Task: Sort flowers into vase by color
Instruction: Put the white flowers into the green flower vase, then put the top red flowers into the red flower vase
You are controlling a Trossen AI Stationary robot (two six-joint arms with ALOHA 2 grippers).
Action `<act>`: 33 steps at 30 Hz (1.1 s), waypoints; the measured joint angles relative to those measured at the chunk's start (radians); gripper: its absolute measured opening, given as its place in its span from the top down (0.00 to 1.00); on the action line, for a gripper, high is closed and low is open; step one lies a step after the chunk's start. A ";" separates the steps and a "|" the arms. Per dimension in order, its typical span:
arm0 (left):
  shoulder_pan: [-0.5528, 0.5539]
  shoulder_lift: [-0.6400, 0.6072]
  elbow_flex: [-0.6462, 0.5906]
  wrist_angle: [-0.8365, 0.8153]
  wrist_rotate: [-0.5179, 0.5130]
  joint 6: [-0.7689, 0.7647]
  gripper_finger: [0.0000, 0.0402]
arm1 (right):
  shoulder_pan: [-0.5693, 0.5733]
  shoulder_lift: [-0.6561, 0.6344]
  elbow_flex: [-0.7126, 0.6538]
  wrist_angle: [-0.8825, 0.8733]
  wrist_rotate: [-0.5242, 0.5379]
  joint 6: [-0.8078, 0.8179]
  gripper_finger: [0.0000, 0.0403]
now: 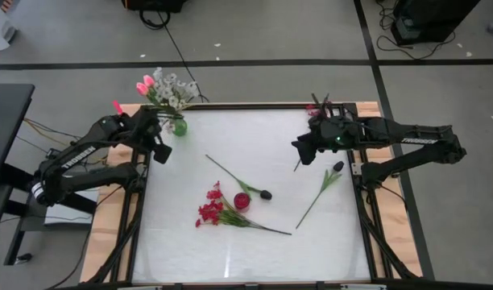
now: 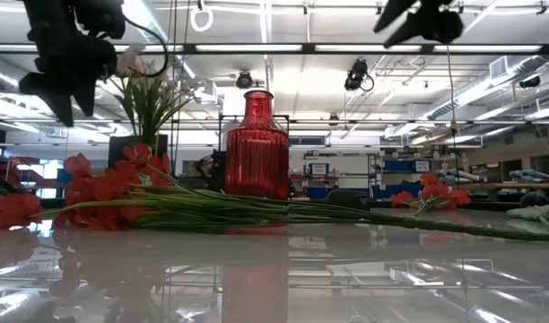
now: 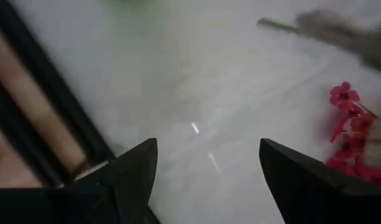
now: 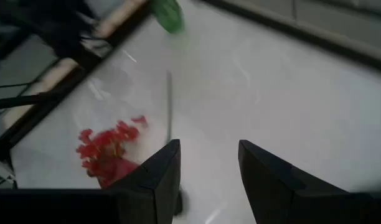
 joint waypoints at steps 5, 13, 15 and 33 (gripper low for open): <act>-0.022 -0.026 0.000 -0.003 0.027 -0.107 0.33 | -0.001 0.012 0.000 -0.167 0.000 0.192 0.58; -0.264 -0.034 -0.037 0.217 0.148 -0.260 0.42 | 0.059 0.053 0.000 -0.258 -0.007 0.262 0.58; -0.355 -0.027 -0.057 0.299 0.143 -0.339 0.43 | 0.071 0.065 0.000 -0.254 -0.007 0.266 0.58; -0.867 0.315 -0.122 0.857 -0.100 -0.540 0.45 | 0.135 0.308 0.000 -0.254 -0.173 0.394 0.58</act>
